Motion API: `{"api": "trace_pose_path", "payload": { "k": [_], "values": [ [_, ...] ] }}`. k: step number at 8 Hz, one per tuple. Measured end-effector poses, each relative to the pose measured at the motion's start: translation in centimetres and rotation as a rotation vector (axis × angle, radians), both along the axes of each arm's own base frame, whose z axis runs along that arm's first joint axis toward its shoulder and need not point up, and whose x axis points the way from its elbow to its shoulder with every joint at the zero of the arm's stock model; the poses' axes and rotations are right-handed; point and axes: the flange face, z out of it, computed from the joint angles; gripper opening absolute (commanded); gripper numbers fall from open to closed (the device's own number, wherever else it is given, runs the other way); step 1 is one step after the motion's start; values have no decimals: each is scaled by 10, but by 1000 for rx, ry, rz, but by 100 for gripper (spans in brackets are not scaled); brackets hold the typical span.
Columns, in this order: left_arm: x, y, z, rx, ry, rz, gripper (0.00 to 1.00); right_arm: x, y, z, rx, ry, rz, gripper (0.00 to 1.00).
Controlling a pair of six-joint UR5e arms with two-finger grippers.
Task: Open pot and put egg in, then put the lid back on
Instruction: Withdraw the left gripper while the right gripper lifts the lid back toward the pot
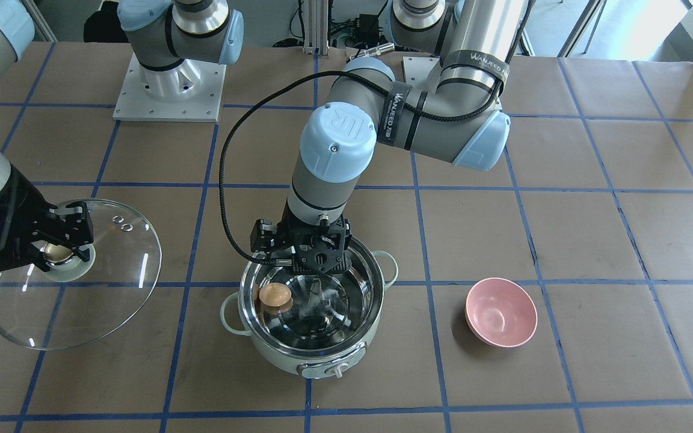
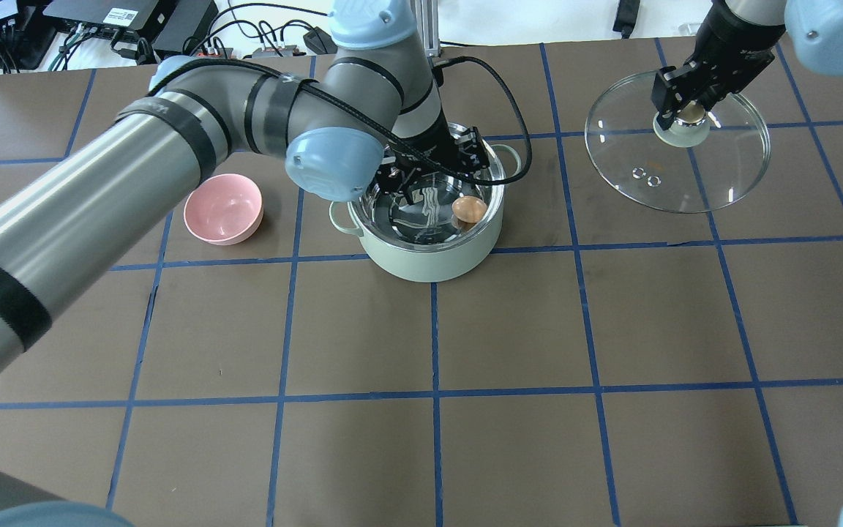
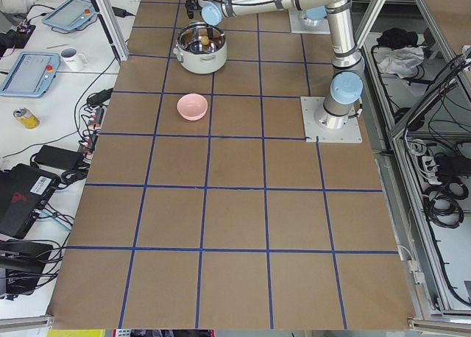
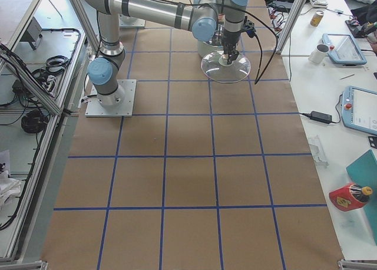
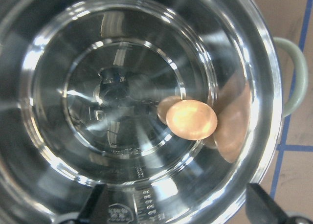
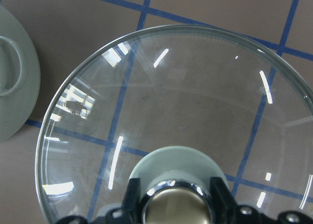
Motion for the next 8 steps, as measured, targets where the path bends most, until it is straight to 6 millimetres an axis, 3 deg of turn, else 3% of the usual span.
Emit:
{"api": "trace_pose_path", "payload": {
  "k": [3, 4, 6, 8],
  "values": [
    [105, -30, 42, -23, -36, 76, 100, 11, 4, 8, -10, 0, -41, 0],
    [142, -38, 54, -49, -93, 101, 100, 29, 7, 16, -22, 4, -50, 0],
    [209, -29, 92, -56, -192, 97, 100, 103, 18, 34, -52, -8, -107, 0],
    [249, -1, 144, -86, -220, 89, 100, 179, 29, 46, -68, -38, -171, 0]
  ]
}}
